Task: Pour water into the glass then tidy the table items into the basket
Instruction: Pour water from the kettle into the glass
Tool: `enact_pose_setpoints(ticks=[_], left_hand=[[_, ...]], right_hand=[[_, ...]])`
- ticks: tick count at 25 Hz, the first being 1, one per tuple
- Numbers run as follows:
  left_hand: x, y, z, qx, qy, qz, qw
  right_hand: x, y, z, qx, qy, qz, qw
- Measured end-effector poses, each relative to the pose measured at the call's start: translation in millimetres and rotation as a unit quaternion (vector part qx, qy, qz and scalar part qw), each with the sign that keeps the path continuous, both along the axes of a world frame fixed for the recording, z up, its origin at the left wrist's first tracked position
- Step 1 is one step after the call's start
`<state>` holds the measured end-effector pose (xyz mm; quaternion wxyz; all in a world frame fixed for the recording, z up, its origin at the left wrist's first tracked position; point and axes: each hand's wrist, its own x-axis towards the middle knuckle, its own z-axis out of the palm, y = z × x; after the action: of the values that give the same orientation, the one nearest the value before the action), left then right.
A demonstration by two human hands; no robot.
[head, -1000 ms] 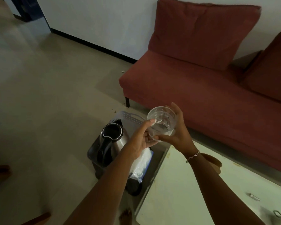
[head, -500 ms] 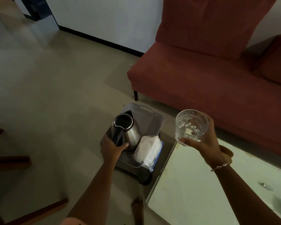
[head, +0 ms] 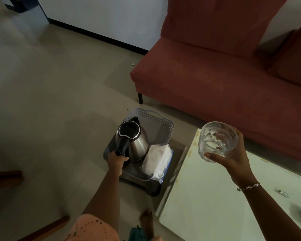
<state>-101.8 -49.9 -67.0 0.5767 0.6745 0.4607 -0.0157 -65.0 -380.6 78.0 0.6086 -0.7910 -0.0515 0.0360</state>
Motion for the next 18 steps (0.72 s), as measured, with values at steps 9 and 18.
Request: enact_pose_setpoints(ticks=[9, 18], left_hand=[[-0.3, 9.2, 52.7, 0.061, -0.07, 0.059, 0.994], [-2.4, -42.8, 187.7, 0.177, -0.182, -0.049, 0.966]], right_hand=[[-14.3, -21.1, 9.5, -0.003, -0.004, -0.013, 1.0], [-40.4, -62.7, 40.3, 0.033, -0.033, -0.01, 0.999]])
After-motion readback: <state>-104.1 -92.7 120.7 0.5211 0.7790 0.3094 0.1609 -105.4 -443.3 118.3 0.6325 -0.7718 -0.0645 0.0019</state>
